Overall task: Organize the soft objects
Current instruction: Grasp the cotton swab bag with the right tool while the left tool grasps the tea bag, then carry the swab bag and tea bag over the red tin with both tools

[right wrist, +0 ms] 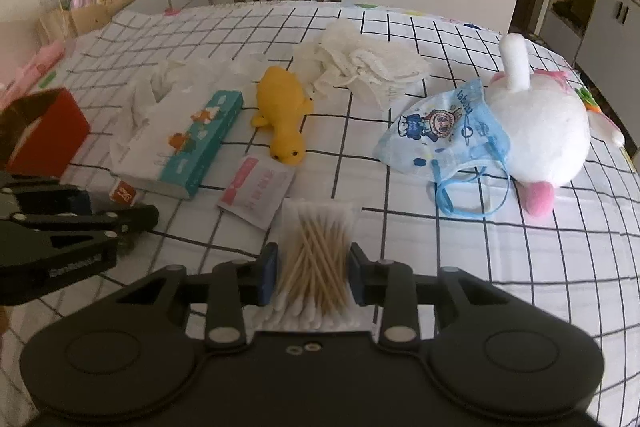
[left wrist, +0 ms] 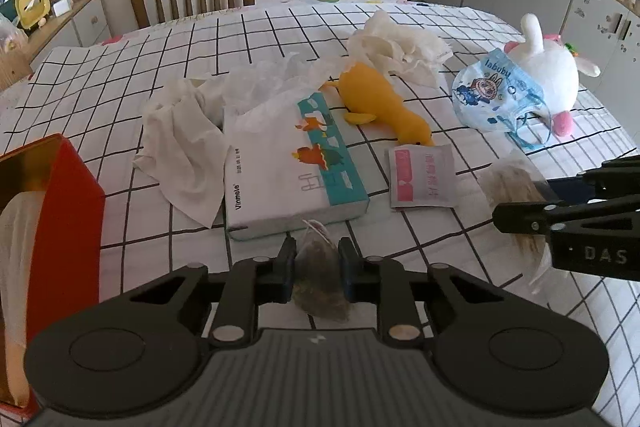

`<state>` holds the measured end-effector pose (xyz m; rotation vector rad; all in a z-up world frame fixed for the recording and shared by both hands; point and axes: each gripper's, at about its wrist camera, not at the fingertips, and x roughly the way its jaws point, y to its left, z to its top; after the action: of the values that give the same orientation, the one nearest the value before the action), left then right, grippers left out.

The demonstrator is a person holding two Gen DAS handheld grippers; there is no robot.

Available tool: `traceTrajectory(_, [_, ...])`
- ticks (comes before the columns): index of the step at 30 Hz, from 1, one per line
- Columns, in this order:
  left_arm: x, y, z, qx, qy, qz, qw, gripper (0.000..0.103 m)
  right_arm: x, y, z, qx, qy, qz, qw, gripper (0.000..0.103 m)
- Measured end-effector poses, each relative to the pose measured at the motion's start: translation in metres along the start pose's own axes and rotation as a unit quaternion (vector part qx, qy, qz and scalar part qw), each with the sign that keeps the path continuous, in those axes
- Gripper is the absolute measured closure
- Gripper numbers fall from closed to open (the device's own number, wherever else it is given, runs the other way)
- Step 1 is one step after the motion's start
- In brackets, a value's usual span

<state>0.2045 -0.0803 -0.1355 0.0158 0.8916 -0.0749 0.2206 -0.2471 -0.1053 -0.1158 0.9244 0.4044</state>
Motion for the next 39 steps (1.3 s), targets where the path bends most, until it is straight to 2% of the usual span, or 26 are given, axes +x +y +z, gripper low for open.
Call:
traceTrajectory(10, [-0.036, 0.013, 0.002, -0.006, -0.011, -0.006, 0.9999, 0.081, -0.041, 0.022, 0.009, 0.003, -0.019, 0.028, 0.999, 0.069])
traceTrajectory(21, [-0.087, 0.054, -0.001, -0.030, -0.030, -0.003, 0.9991, 0.081, -0.074, 0.071, 0.028, -0.029, -0.038, 0.074, 0.996, 0.068])
traceTrajectory(33, [-0.129, 0.115, -0.005, -0.076, -0.056, 0.034, 0.9950, 0.081, -0.085, 0.135, 0.060, -0.072, -0.045, 0.129, 0.988, 0.068])
traceTrajectory(39, [-0.140, 0.142, -0.011, -0.094, -0.055, 0.050, 0.9928, 0.081, -0.083, 0.166, 0.073, -0.091, -0.043, 0.151, 0.983, 0.068])
